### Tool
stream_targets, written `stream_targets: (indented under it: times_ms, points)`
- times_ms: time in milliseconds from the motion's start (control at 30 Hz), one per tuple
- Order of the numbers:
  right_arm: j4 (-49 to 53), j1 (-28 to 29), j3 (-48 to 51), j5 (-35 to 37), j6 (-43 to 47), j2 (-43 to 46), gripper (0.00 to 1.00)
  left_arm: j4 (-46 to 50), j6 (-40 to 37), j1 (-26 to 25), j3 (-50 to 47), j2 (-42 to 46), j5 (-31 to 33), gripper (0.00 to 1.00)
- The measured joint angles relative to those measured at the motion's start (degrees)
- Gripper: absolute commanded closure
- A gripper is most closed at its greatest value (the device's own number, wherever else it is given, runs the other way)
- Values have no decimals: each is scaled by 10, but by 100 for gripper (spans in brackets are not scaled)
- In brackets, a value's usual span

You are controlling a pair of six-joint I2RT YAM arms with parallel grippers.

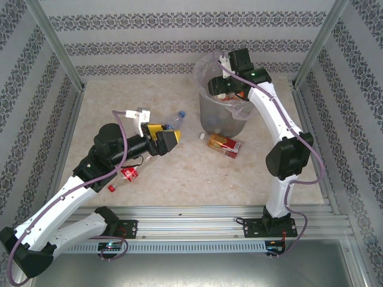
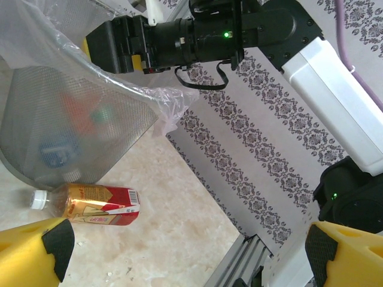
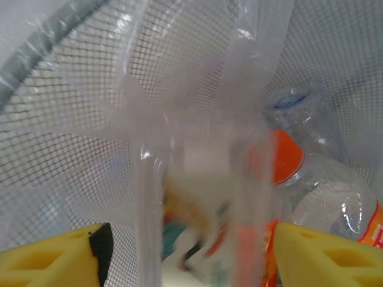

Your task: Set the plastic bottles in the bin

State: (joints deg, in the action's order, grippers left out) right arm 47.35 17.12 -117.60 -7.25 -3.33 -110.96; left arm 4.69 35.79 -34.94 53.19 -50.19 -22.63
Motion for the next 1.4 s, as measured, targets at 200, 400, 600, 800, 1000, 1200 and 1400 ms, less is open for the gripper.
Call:
stream_targets:
  times_ms: [200, 400, 600, 800, 1000, 1200, 1400]
  points:
    - [-4, 0, 0, -2, 5, 46, 22, 9, 0, 0, 0, 0, 0, 0]
    - [-4, 5, 15, -6, 19, 115, 22, 29, -8, 0, 0, 2, -3, 0]
    - [-5, 39, 112, 2, 33, 236, 19, 83, -40, 0, 0, 10, -7, 0]
    - [-9, 87, 250, 27, 22, 359, 12, 139, -68, -3, 8, 12, -7, 0]
    - [-21, 101, 393, 44, -18, 446, 4, 154, -73, -3, 9, 12, -7, 0]
    - [-49, 100, 514, 47, -51, 485, 2, 155, -73, -3, 9, 12, -7, 0]
    - [-104, 81, 615, 38, -74, 479, 2, 155, -73, -3, 8, 12, -7, 0]
